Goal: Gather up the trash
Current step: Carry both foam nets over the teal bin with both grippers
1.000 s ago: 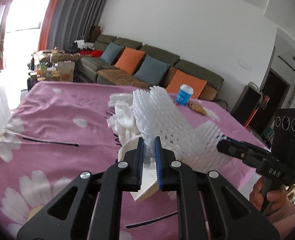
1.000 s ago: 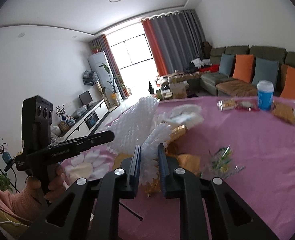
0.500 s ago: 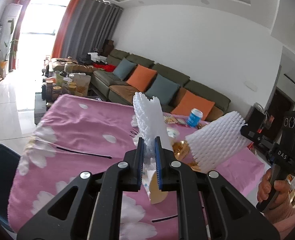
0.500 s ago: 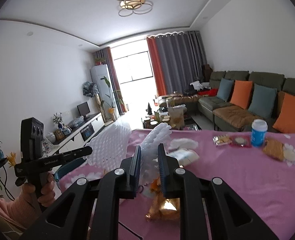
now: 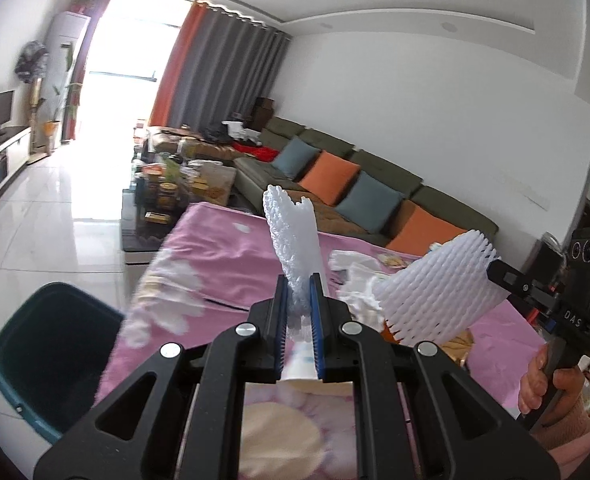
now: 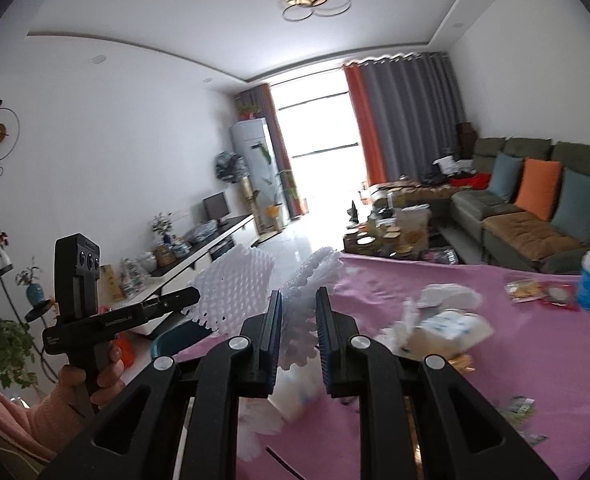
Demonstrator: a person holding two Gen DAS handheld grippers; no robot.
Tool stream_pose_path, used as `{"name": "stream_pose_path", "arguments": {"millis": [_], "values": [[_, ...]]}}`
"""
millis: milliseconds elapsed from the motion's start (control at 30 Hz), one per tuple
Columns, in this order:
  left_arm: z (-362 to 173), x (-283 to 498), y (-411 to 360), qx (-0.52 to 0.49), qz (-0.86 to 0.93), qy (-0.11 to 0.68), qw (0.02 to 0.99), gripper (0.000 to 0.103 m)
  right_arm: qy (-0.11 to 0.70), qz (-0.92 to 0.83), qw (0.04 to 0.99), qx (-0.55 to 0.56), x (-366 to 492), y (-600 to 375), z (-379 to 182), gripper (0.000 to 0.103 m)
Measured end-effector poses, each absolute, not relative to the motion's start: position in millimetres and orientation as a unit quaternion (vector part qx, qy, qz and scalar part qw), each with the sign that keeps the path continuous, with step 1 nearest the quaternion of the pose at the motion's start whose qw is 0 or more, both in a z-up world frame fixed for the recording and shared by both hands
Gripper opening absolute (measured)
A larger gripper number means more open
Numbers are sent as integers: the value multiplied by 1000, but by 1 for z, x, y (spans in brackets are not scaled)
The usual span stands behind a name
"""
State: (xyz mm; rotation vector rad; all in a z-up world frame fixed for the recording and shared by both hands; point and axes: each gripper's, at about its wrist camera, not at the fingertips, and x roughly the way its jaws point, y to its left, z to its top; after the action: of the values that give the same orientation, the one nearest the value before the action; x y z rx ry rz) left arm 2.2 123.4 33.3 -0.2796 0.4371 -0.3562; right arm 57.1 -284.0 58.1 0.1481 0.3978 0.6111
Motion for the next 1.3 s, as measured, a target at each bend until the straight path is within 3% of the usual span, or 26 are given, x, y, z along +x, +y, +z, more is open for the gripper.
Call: {"name": "stream_pose_path", "arguments": {"millis": [800,1300], "values": [[-17,-35,285,-191,35,260,946,11,265,422,866,41,142,-107,32,16],[-72,-21,314,-199,69,298,931,11,311,428,849,14,162,-37,9,18]]}}
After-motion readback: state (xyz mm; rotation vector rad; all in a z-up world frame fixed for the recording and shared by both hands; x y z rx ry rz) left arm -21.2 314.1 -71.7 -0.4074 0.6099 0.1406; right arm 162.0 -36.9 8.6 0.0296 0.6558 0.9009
